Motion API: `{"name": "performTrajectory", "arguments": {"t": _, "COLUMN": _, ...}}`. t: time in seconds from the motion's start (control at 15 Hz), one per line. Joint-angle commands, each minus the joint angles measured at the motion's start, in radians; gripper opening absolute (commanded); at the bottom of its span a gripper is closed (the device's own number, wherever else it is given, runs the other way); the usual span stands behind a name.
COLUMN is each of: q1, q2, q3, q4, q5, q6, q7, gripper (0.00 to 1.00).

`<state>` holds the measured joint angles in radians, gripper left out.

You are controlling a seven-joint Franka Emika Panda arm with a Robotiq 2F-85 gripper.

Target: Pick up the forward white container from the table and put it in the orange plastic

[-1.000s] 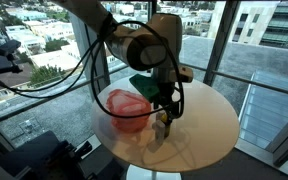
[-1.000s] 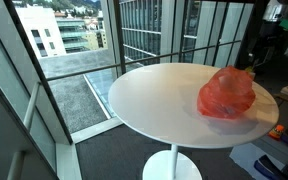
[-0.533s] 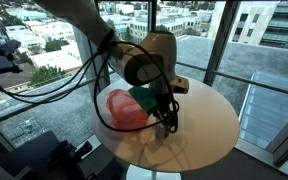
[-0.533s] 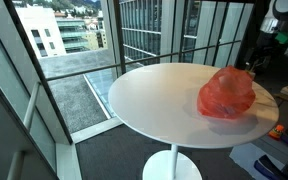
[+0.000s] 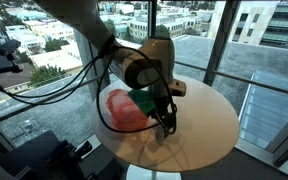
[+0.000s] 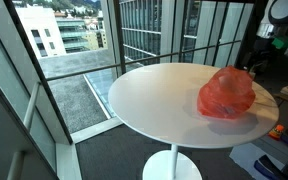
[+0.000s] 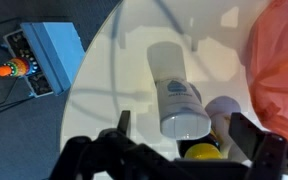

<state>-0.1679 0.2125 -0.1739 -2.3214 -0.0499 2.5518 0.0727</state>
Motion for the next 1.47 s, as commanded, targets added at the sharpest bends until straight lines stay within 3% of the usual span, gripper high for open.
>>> {"name": "performTrajectory", "arguments": {"t": 0.0, "q1": 0.006, "q2": 0.029, "q3": 0.003, "q4": 0.027, "q5": 0.012, "q6": 0.005, "q7": -0.003, "gripper": 1.0}}
{"name": "performTrajectory", "arguments": {"t": 0.53, "q1": 0.009, "q2": 0.082, "q3": -0.002, "q4": 0.073, "q5": 0.008, "q6": 0.008, "q7": 0.006, "gripper": 1.0}}
{"name": "performTrajectory", "arguments": {"t": 0.6, "q1": 0.009, "q2": 0.087, "q3": -0.002, "q4": 0.078, "q5": 0.008, "q6": 0.007, "q7": 0.006, "gripper": 0.8}}
{"name": "performTrajectory", "arguments": {"t": 1.07, "q1": 0.015, "q2": 0.09, "q3": -0.007, "q4": 0.09, "q5": -0.005, "q6": -0.002, "q7": 0.016, "gripper": 0.27}}
{"name": "performTrajectory", "arguments": {"t": 1.4, "q1": 0.029, "q2": 0.028, "q3": -0.012, "q4": 0.072, "q5": -0.02, "q6": -0.056, "q7": 0.029, "gripper": 0.27}}
